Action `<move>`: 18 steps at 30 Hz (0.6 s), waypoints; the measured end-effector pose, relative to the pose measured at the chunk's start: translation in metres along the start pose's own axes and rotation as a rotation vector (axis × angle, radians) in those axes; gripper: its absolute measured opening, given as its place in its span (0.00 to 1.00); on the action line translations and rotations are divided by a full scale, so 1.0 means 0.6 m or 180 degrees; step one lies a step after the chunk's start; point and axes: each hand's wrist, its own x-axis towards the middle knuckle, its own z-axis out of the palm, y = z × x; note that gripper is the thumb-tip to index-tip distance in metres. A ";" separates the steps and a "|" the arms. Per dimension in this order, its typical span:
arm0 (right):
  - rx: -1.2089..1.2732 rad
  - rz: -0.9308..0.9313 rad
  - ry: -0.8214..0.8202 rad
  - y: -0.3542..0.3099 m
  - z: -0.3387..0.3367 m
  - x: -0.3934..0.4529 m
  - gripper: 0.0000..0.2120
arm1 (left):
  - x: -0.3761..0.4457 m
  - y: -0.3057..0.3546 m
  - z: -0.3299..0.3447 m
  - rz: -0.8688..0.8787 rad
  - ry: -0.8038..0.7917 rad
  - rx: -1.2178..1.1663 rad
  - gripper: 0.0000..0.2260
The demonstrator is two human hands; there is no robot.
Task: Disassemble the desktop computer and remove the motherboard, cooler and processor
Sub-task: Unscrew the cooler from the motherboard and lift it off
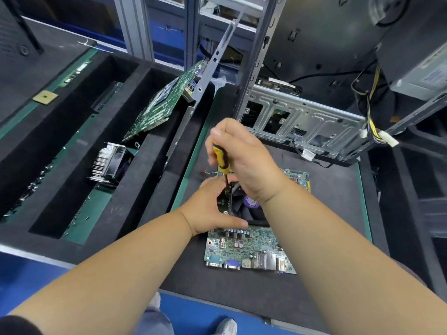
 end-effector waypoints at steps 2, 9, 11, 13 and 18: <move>-0.0287 -0.0035 0.0284 0.003 0.005 -0.006 0.11 | 0.002 -0.006 0.002 -0.0030 0.0027 -0.0188 0.39; 0.0031 -0.0086 0.0161 0.012 0.040 -0.009 0.12 | -0.002 -0.014 0.003 -0.0259 0.0024 -0.0644 0.31; 0.0244 0.0270 -0.0088 -0.001 0.034 0.011 0.11 | -0.005 -0.017 -0.002 -0.0321 0.0006 -0.0710 0.35; 0.0365 0.0364 -0.0520 -0.010 0.023 0.024 0.14 | -0.006 -0.016 -0.003 -0.0300 -0.0038 -0.0740 0.36; 0.0226 0.0175 -0.0492 0.003 0.020 0.010 0.08 | -0.006 -0.009 0.001 -0.0237 -0.0010 -0.0751 0.34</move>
